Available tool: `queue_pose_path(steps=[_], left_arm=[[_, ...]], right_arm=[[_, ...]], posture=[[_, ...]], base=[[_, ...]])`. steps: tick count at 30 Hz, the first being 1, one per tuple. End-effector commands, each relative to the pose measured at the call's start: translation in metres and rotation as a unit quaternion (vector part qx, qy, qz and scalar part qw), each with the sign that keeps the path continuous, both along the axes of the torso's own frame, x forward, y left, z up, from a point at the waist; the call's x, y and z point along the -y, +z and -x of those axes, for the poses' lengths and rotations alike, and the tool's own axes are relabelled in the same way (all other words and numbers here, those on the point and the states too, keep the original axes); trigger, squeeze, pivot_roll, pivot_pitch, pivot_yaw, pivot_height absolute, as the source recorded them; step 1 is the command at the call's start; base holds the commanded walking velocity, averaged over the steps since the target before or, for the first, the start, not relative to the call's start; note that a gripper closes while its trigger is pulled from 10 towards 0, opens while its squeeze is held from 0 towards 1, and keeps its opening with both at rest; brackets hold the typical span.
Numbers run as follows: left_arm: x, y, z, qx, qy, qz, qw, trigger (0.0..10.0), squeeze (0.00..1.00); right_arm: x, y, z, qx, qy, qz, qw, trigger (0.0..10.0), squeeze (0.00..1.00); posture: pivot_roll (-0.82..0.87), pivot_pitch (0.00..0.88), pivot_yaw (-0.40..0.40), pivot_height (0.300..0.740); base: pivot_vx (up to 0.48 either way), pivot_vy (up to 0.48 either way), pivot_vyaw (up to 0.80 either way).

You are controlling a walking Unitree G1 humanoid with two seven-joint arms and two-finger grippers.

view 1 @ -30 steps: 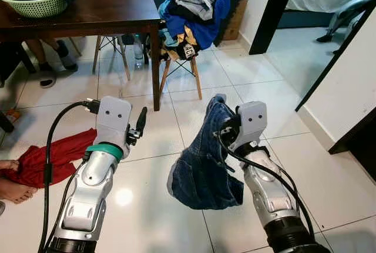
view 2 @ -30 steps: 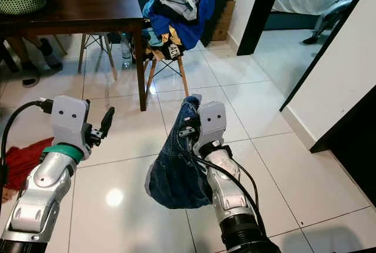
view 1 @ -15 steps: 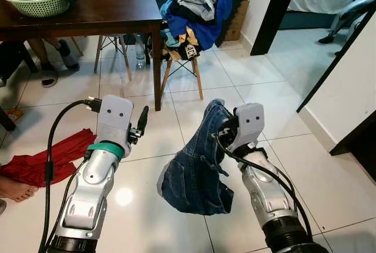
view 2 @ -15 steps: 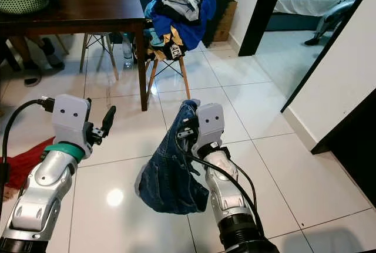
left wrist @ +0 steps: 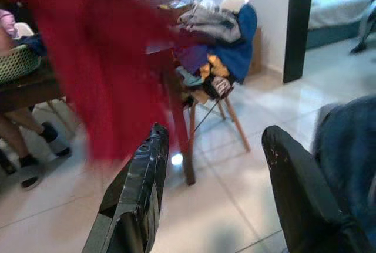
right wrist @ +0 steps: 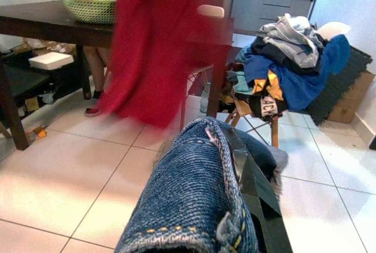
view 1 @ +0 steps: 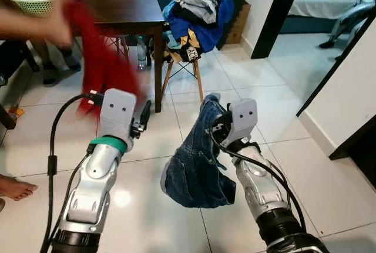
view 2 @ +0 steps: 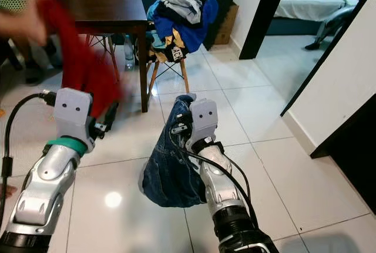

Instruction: Hang hanger

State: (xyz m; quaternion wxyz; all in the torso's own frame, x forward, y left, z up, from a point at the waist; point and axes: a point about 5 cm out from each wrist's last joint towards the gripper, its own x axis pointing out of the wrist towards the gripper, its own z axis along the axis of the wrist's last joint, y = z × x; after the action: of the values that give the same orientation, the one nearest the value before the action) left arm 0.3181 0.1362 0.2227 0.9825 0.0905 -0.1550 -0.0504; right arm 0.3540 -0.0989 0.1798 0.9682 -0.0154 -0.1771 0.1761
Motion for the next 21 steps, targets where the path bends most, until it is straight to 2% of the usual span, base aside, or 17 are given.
queue_pose_path(steps=[1,4,6,9,12,13,14,16,19,21], left_arm=[[0.013,0.003,0.002,0.005,-0.016,0.002,1.0,10.0,0.0],[0.019,0.006,0.001,0.01,-0.025,0.009,1.0,10.0,0.0],[0.035,0.009,0.0,0.019,-0.046,0.004,0.999,10.0,0.0],[0.039,0.01,0.001,0.019,-0.054,0.003,0.998,10.0,0.0],[0.04,0.012,0.006,0.026,-0.058,-0.001,0.998,10.0,0.0],[0.036,0.01,0.012,0.022,-0.048,0.017,0.998,10.0,0.0],[0.036,0.01,0.012,0.022,-0.048,0.017,0.998,10.0,0.0],[0.04,-0.003,0.019,0.0,-0.048,0.032,0.998,10.0,0.0],[0.042,-0.006,0.021,-0.006,-0.052,0.031,0.998,10.0,0.0],[0.05,-0.01,0.023,-0.013,-0.066,0.032,0.997,10.0,0.0]], right_arm=[[0.001,0.003,0.001,0.014,0.003,0.0,1.0,10.0,0.0],[0.003,0.003,0.002,0.014,0.0,0.002,1.0,10.0,0.0],[0.006,-0.001,0.001,0.007,-0.004,0.003,1.0,10.0,0.0],[0.005,-0.003,0.0,0.002,-0.001,0.003,1.0,10.0,0.0],[-0.006,-0.001,-0.003,0.003,0.024,0.01,1.0,10.0,0.0],[-0.014,0.005,-0.005,0.014,0.044,0.015,0.999,10.0,0.0],[-0.014,0.005,-0.005,0.014,0.044,0.015,0.999,10.0,0.0],[-0.015,0.014,-0.009,0.023,0.04,0.013,0.999,10.0,0.0],[-0.015,0.016,-0.009,0.025,0.038,0.011,0.999,10.0,0.0],[-0.012,0.012,-0.007,0.023,0.033,0.009,0.999,10.0,0.0]], posture=[[0.08,0.072,-0.043,0.74],[0.06,0.075,-0.049,0.74],[0.11,0.071,-0.087,0.74],[0.13,0.067,-0.107,0.74],[0.15,0.054,-0.133,0.74],[0.15,0.052,-0.133,0.74],[0.15,0.052,-0.133,0.74],[0.14,0.066,-0.131,0.74],[0.14,0.066,-0.131,0.74],[0.12,0.063,-0.122,0.74]], base=[[0.0,0.0,0.0],[0.0,0.0,0.0],[0.0,0.0,0.0],[0.0,0.0,0.0],[0.0,0.0,0.0],[0.0,0.0,0.0],[0.0,0.0,0.0],[0.0,0.0,0.0],[0.0,0.0,0.0],[0.0,0.0,0.0]])
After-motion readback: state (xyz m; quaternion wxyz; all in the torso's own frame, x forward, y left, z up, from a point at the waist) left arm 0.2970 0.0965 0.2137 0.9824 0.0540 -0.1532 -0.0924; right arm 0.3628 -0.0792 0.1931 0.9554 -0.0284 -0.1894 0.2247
